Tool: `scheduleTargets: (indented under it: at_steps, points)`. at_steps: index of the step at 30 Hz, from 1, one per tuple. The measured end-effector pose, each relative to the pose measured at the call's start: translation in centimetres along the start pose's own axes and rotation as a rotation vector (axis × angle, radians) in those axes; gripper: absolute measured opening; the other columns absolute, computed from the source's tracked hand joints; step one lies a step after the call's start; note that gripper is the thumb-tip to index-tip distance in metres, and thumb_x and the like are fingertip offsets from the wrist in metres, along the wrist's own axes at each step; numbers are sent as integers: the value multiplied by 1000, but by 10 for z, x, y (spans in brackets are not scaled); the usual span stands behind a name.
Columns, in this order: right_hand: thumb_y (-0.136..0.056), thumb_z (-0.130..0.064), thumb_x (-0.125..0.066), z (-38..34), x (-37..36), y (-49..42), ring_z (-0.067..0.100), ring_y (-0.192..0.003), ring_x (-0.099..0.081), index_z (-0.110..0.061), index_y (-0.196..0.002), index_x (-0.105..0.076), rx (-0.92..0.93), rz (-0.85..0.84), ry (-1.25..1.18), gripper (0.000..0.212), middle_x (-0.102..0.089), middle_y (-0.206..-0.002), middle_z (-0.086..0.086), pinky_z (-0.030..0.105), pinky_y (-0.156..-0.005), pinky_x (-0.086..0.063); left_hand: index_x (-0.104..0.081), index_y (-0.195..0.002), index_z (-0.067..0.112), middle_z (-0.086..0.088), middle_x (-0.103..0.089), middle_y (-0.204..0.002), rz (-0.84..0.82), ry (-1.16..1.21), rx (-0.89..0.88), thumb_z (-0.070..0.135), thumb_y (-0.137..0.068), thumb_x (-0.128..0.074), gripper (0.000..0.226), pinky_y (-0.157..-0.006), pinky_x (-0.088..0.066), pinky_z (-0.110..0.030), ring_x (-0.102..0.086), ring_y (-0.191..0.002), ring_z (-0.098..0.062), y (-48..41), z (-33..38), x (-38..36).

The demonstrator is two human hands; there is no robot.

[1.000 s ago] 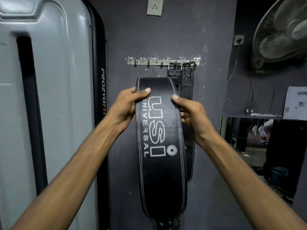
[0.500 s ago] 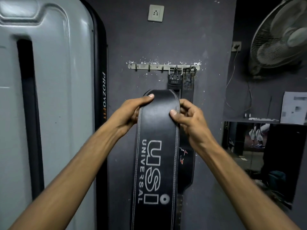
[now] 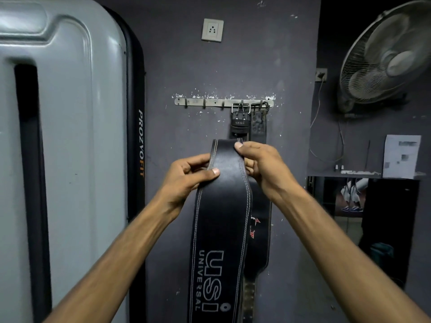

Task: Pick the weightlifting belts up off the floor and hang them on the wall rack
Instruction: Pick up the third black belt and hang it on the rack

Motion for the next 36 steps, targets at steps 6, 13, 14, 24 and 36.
scheduleTargets:
  at_steps: [6, 13, 14, 24, 36]
  points:
    - [-93, -4, -67, 18, -9, 29, 3, -61, -55, -7, -99, -66, 231, -62, 85, 6, -65, -75, 0, 13, -54, -42, -69, -114, 10, -5, -68, -96, 8, 55, 242, 41, -95, -61, 37, -76, -53, -30, -64, -82, -17, -34, 11, 3]
    - [-84, -20, -70, 22, -2, 35, 12, -47, -45, -9, -90, -66, 195, -104, 110, 14, -56, -62, 3, 23, -48, -38, -65, -119, -9, -12, -71, -101, 63, 15, 102, 11, -91, -68, 35, -75, -55, -25, -66, -81, -16, -51, 25, 1]
    - [-85, -28, -70, 18, 0, 30, 11, -45, -46, -14, -86, -65, 150, -79, 90, 15, -54, -58, 0, 23, -48, -39, -67, -117, -7, -9, -72, -97, 60, -18, 73, 10, -91, -68, 31, -69, -54, -22, -67, -77, -12, -47, 26, -1]
    - [-92, -55, -65, -8, -9, -16, 21, -65, -49, -1, -102, -74, 55, 72, 187, 56, -56, -78, 13, 28, -59, -40, -68, -115, 4, -11, -77, -107, -86, -190, 6, 8, -93, -66, 22, -77, -58, -26, -74, -87, -15, -4, 14, -7]
    - [-102, -26, -60, 32, -22, -3, 14, -77, -68, -5, -99, -72, 251, 141, 278, 24, -76, -92, 16, 32, -69, -54, -72, -103, 9, -6, -77, -87, 148, -453, 12, 67, -91, -47, 64, -64, -60, -31, -74, -72, -23, -39, 23, 31]
Point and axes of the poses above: each hand's wrist, its own y-axis away from the middle knuckle, its own x-axis out of the back of the hand, z = x × y, the point moved 3 cm from there along -y, towards the middle knuckle
